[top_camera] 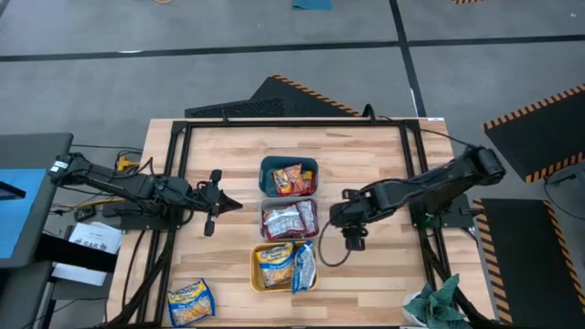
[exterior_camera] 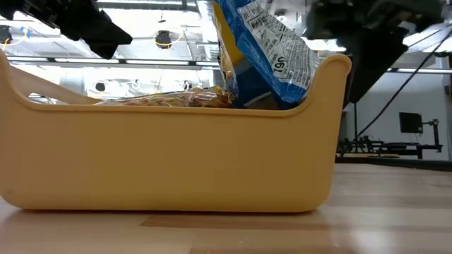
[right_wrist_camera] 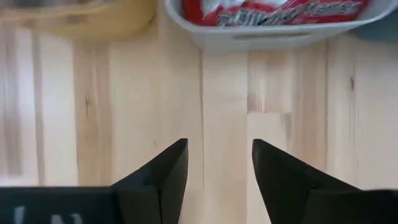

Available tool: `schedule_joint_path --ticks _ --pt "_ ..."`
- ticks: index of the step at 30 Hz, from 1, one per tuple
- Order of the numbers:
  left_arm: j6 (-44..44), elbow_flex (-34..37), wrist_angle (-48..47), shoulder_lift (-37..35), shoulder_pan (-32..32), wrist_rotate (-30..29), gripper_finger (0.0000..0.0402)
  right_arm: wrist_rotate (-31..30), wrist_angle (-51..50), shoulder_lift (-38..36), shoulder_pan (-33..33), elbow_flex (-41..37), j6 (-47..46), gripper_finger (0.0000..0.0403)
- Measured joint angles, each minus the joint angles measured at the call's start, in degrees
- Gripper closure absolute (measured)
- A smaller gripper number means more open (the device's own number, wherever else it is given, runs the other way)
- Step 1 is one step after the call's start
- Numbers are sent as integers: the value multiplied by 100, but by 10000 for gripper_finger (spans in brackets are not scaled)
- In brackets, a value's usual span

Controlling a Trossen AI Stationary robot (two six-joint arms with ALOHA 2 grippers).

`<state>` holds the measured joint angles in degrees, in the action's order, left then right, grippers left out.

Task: Sort Maruchan noodles
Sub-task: Put the blue noodle pack into the yellow bin

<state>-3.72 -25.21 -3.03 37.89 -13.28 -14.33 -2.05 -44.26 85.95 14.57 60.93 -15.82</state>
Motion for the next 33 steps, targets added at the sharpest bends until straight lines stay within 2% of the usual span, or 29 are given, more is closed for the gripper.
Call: schedule_joint_path --ticks 3,6,9,12,16,29,33 --pt "4 0 17 0 0 -6 401 -368 585 -590 24 -677 -307 207" --pt "4 0 41 0 0 -6 401 -1199 1606 -1214 178 -1362 -400 213" --pt "0 0 61 0 -2 -6 401 -2169 3078 -1769 344 -2081 -64 218" --pt "4 0 74 0 0 -4 401 -2642 4435 -2090 361 -2671 503 222" --pt "22 0 114 0 -2 -6 401 -2668 5457 -2265 209 -3015 1062 223" --pt "154 0 146 0 -2 -444 401 -2649 5547 -1880 -127 -3023 1135 223" --pt "-505 4 403 54 -13 -404 402 -2622 5601 -1778 -122 -3023 1135 223"
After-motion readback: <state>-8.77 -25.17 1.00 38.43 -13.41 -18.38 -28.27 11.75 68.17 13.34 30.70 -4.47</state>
